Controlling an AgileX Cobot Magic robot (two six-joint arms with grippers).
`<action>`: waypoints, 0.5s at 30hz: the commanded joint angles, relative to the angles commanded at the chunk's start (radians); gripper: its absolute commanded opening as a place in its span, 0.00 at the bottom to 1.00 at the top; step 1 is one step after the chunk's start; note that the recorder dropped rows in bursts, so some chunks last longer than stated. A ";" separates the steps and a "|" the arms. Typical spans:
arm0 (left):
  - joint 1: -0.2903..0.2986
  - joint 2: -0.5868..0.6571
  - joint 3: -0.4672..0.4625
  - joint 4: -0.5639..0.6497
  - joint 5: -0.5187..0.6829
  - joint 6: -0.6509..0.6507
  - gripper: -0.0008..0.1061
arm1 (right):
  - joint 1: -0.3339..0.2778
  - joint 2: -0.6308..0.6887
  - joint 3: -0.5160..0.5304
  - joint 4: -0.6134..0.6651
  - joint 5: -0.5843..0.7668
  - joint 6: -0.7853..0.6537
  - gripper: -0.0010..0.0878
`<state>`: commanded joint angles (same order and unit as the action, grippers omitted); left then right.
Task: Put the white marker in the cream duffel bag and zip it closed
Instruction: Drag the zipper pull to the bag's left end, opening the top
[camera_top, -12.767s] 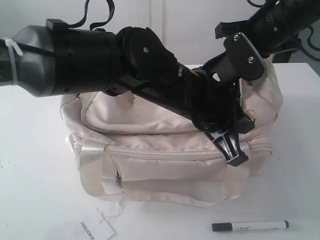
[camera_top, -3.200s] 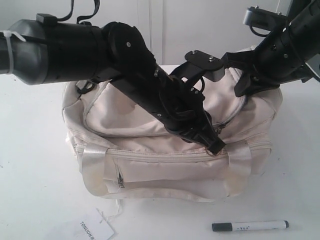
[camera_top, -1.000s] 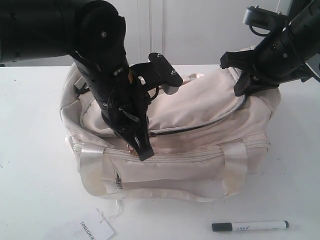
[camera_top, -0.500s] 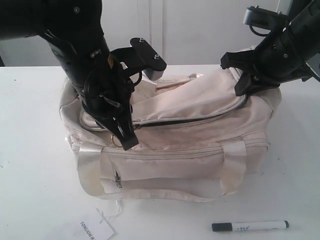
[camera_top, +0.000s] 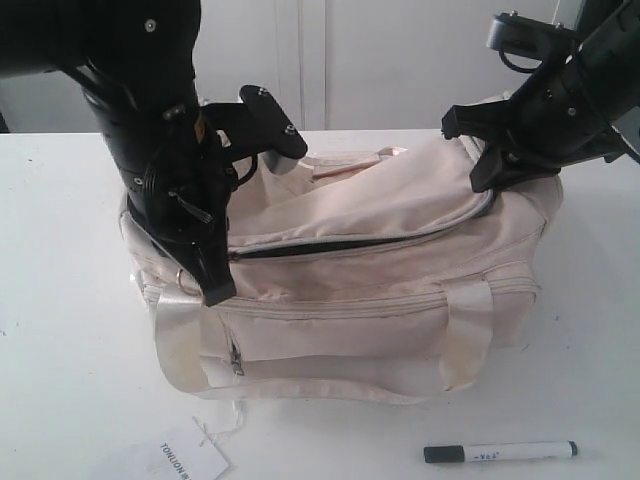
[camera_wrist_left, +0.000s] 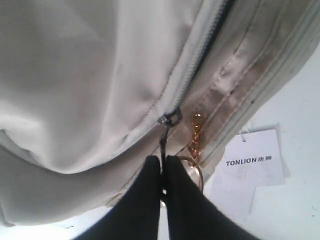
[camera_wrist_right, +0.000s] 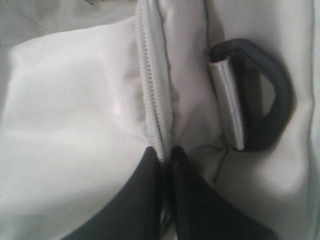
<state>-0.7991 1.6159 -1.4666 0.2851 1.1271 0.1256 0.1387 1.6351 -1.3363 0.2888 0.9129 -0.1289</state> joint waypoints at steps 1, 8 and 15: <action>0.000 0.000 0.000 0.009 0.003 0.000 0.01 | 0.000 0.000 0.000 -0.005 0.000 0.000 0.01; 0.000 0.000 0.000 0.066 0.025 0.000 0.01 | 0.000 0.000 0.000 -0.013 0.000 0.002 0.01; 0.075 0.000 0.000 0.036 0.018 0.002 0.01 | 0.000 0.000 0.000 -0.013 0.000 0.002 0.01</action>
<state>-0.7245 1.6159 -1.4666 0.3209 1.1454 0.1274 0.1387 1.6351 -1.3363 0.2757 0.9129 -0.1270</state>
